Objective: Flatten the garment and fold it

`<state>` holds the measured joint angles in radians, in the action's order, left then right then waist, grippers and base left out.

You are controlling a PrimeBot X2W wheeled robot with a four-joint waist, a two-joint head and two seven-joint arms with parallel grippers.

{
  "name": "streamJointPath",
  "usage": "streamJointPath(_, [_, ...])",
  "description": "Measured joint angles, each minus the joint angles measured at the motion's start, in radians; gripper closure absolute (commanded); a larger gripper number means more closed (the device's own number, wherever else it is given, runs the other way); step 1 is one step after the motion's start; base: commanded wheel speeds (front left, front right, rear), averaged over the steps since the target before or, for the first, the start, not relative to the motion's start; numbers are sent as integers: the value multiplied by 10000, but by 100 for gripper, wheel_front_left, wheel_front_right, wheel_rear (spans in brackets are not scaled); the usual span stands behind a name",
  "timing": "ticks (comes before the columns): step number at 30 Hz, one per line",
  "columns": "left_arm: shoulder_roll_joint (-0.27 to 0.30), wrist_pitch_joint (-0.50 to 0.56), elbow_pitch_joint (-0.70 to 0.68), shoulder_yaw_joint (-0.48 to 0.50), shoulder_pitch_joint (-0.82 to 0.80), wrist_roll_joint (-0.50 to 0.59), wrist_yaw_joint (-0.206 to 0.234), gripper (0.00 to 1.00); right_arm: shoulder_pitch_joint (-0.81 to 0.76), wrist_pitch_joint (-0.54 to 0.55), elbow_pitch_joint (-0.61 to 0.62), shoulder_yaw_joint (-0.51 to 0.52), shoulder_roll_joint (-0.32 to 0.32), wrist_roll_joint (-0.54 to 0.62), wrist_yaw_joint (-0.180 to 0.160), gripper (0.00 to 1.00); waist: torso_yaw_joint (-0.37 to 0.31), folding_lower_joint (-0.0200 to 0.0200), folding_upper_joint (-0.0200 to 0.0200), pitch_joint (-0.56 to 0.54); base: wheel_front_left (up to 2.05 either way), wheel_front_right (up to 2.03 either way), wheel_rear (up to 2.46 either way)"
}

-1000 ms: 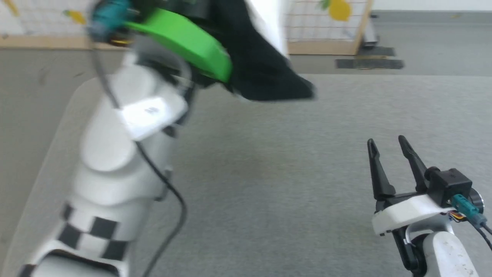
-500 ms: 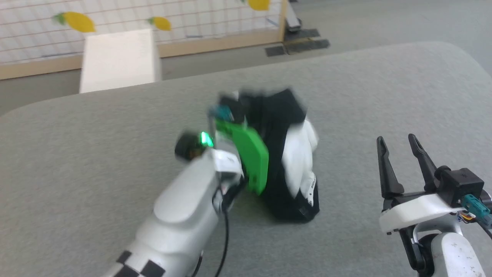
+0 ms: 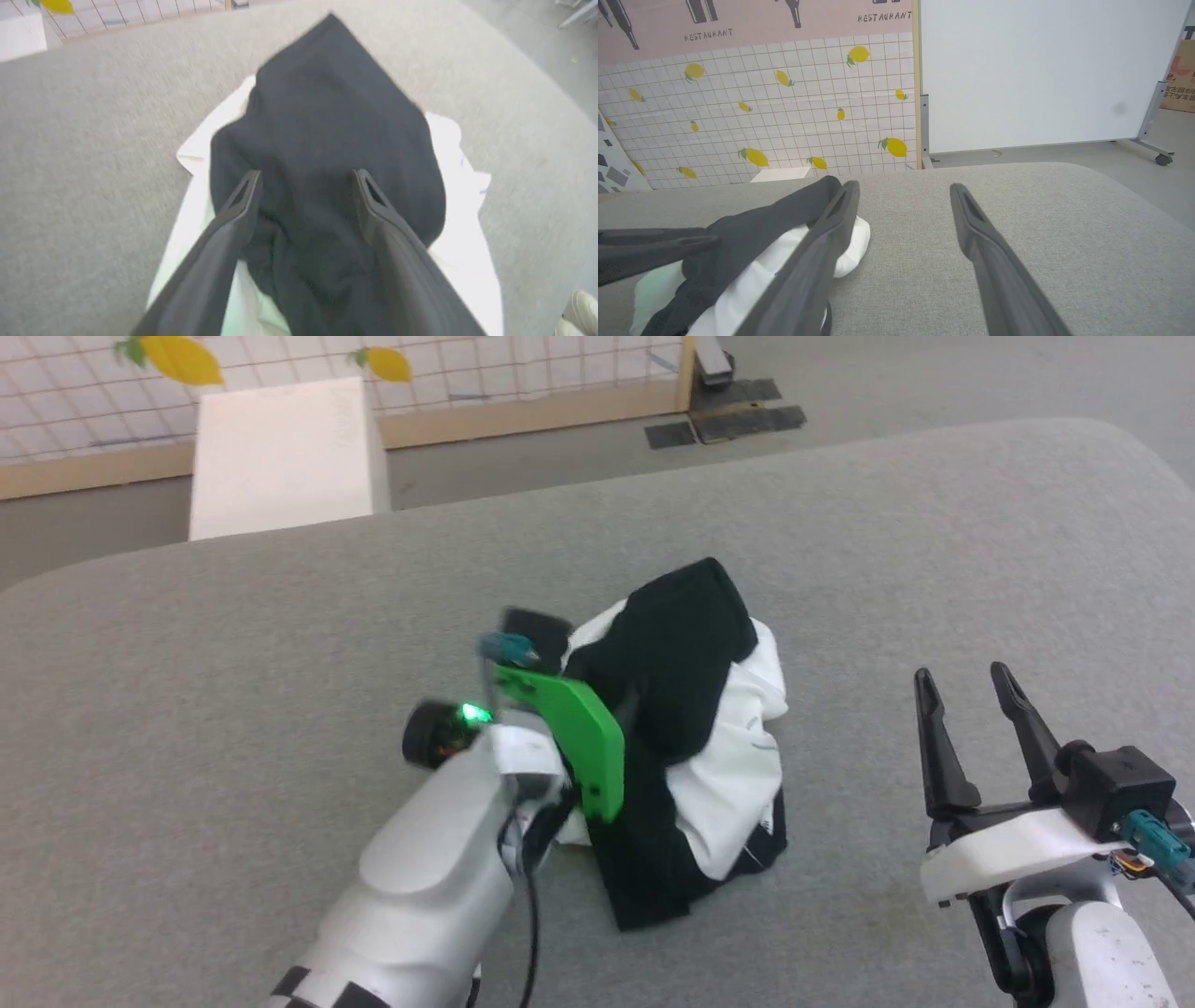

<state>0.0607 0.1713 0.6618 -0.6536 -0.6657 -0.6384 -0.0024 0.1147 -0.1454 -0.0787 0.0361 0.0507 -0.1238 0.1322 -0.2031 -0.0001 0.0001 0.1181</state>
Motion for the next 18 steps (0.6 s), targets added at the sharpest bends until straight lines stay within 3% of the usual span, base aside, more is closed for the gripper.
streamJointPath(4, [276, -2034, -1051, 631, 298, -8, 253, 0, -134, 63, 73, 36, 4, 67, 0, 0, 365, 0, 0, -156, 0, 0, 0])
streamJointPath(8, [805, -3781, -2153, 1436, 1128, 48, 805, 0, -246, 153, 194, 0, 2, 104, 0, 0, 774, 0, 0, -321, 0, 0, 0])
streamJointPath(14, [1609, -4253, -4079, 2744, 3007, 522, 1304, 0, -394, 570, 397, -428, 10, 71, 0, 0, 1385, 0, 0, -533, 0, 0, 0])
streamJointPath(18, [1726, -4286, -5342, 3618, 4308, 1143, 1363, 0, -527, 1745, 477, -1250, -4, -244, 0, 0, 1732, 0, 0, -594, 0, 0, 0])
